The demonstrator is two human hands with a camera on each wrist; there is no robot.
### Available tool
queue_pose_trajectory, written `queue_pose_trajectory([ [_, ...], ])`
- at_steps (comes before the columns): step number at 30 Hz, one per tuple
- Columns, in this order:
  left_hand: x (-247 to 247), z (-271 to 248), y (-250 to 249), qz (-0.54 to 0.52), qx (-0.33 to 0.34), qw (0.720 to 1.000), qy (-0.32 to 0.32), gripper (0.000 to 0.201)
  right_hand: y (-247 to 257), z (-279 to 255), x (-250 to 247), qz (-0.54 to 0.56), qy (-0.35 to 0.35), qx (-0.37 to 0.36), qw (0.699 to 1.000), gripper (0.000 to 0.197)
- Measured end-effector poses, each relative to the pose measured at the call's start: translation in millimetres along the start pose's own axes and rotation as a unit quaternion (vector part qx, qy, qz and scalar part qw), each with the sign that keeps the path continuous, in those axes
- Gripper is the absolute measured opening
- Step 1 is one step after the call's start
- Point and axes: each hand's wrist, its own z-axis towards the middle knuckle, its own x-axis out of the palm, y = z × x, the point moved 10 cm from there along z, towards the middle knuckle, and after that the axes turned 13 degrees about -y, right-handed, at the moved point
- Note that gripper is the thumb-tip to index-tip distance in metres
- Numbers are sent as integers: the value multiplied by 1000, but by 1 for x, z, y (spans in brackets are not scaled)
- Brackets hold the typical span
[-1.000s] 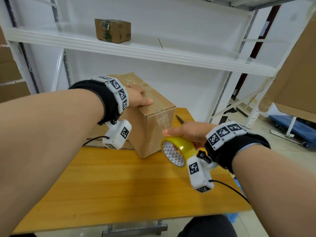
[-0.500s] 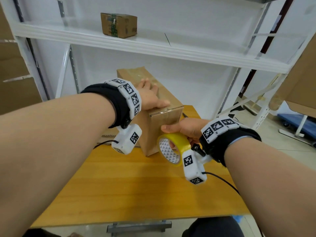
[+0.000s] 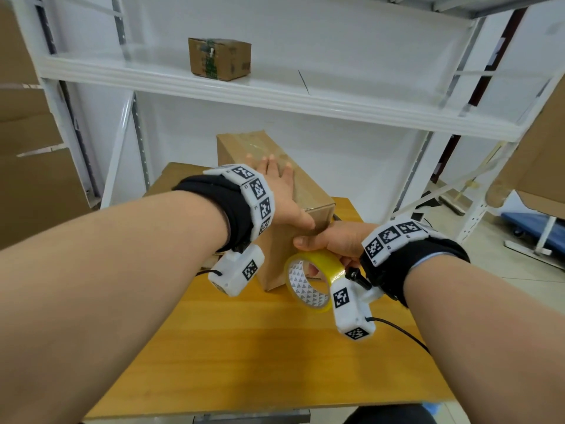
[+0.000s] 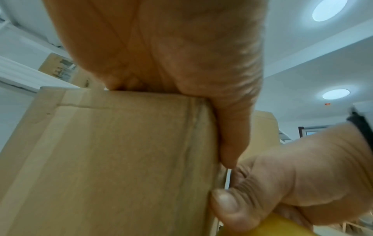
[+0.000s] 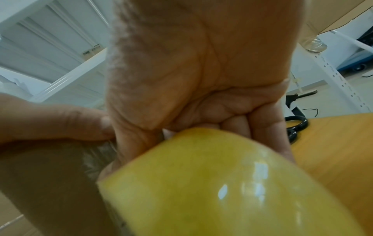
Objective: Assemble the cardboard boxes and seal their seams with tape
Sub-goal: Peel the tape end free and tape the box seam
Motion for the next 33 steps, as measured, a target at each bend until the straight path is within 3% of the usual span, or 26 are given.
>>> queue_pose_trajectory([
  [5,-1,-5,-8,-18,28,999,-9,105,-2,6,-10,-88,-51,-15,995,86],
  [11,-7,-12,-12,-18,63,998,-17,87,8,1,-15,-108,-66,-32,991,80],
  [16,-7,-16,-10,-54,93,994,-3,89,7,-9,-20,-67,-21,-26,997,75],
  [20,-16,-18,0,-115,102,988,-8,112,15,-11,-46,-31,-71,-47,996,85],
  [24,-17,-20,26,-161,42,986,-24,136,41,-16,-48,72,-78,-94,990,86],
  [27,-7,-25,46,-214,-28,976,3,144,59,-20,-43,94,-53,-126,986,101],
  [30,0,-25,65,-266,-94,959,6,145,70,-21,-36,89,-30,-145,985,109],
  [33,-6,-23,74,-325,-107,940,-15,137,86,-27,-31,82,-27,-175,981,107],
])
